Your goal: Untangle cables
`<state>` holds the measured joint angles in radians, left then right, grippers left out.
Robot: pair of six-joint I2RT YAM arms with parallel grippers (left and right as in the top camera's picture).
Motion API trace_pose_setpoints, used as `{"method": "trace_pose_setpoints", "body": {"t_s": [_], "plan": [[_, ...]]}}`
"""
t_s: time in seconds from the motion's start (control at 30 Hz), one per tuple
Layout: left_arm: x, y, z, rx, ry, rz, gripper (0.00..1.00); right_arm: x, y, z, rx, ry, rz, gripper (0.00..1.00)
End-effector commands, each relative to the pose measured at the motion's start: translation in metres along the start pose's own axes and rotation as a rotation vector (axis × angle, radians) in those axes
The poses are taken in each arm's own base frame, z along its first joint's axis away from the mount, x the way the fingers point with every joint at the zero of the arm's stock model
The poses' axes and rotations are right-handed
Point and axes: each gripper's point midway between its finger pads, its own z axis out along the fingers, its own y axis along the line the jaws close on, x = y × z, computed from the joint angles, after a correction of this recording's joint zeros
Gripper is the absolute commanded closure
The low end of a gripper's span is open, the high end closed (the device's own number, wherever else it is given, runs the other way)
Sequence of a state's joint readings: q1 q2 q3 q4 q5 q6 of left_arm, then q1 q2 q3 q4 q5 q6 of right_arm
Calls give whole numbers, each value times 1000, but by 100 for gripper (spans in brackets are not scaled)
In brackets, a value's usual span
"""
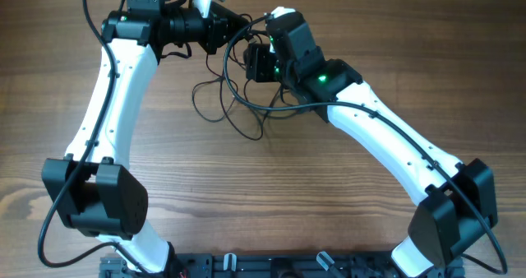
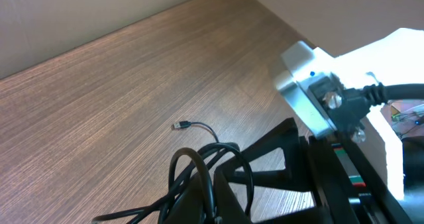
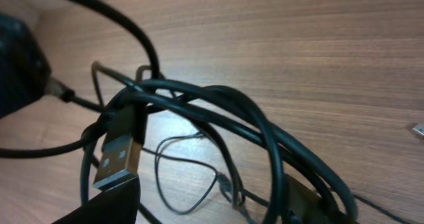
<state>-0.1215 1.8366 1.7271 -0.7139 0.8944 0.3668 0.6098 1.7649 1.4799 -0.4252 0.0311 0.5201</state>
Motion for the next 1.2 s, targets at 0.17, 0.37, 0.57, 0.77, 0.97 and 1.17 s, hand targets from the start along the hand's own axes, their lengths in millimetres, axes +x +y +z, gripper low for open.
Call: {"method": "trace_pose_setpoints", "body": {"t_s": [0.17, 0.37, 0.57, 0.77, 0.97, 1.17], "plan": [[-2, 1, -3, -3, -4, -10, 96, -10, -15, 3, 94, -56, 5, 81], [-2, 1, -3, -4, -3, -10, 96, -7, -16, 2, 99, -45, 42, 96], [0, 8, -3, -42, 7, -9, 96, -12, -18, -24, 110, -49, 48, 95], [-2, 11, -3, -61, 5, 0, 96, -45, -31, -88, 121, -154, 67, 96], [-5, 12, -3, -64, -6, 13, 96, -52, -57, -140, 146, -170, 115, 96], [-5, 12, -3, -64, -6, 13, 96, -55, -103, -156, 251, -167, 180, 95]]}}
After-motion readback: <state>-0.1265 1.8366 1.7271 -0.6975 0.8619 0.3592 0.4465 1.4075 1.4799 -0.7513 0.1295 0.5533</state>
